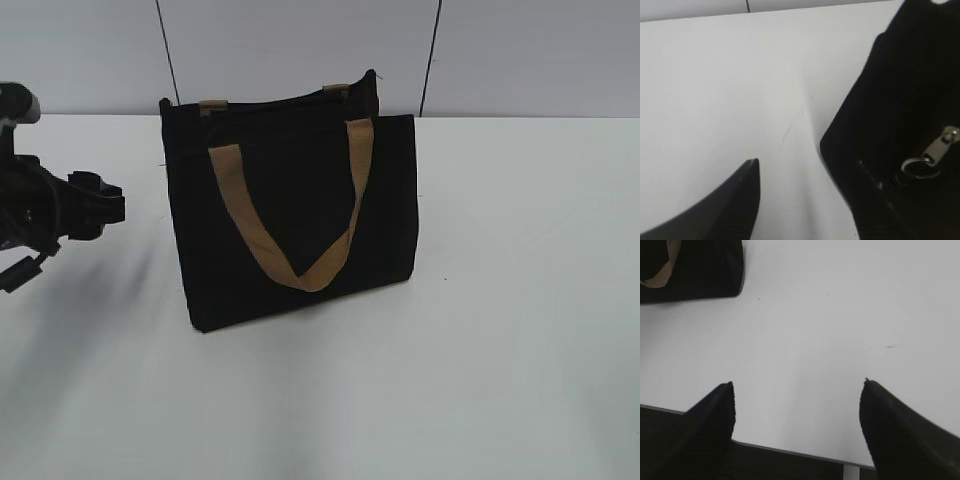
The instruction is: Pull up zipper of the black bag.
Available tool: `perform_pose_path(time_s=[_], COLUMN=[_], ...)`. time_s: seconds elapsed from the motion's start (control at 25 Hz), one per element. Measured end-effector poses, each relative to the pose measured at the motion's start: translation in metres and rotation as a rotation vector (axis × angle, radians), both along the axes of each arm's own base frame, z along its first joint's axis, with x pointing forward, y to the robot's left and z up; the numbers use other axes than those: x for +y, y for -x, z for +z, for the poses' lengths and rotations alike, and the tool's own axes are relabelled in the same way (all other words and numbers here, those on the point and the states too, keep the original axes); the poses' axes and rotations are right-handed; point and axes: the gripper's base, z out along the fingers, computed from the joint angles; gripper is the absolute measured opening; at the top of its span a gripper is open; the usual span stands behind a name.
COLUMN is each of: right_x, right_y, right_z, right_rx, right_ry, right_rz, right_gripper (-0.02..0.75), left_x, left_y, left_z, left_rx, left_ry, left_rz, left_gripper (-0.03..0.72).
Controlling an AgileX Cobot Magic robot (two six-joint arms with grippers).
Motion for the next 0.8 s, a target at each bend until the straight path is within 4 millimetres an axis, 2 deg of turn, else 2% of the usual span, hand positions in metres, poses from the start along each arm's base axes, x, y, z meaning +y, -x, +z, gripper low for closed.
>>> perform_pose_path(time_s=[0.2, 0.36, 0.56, 0.8], right_x=[0.000, 0.000, 0.000, 0.000], right_y=[0.000, 0.000, 0.000, 0.000], right_z=[0.000, 0.000, 0.000, 0.000], right_rx=[0.000, 0.000, 0.000, -0.001], right_ry=[0.000, 0.000, 0.000, 0.000], right_rz=[0.000, 0.000, 0.000, 0.000], right_gripper=[0.589, 0.589, 0.589, 0.589], left_x=[0.007, 0.010, 0.004, -0.010], left_y=[0.010, 0.021, 0.036, 0.035], left_z=[-0.015, -0.024, -0.034, -0.053], left_rx=[0.013, -0.015, -0.081, -0.109], left_ry=[0.053, 0.111, 0.160, 0.127], left_rz=[0.080, 0.078, -0.054, -0.234], left_gripper=[0.434, 0.434, 0.434, 0.423])
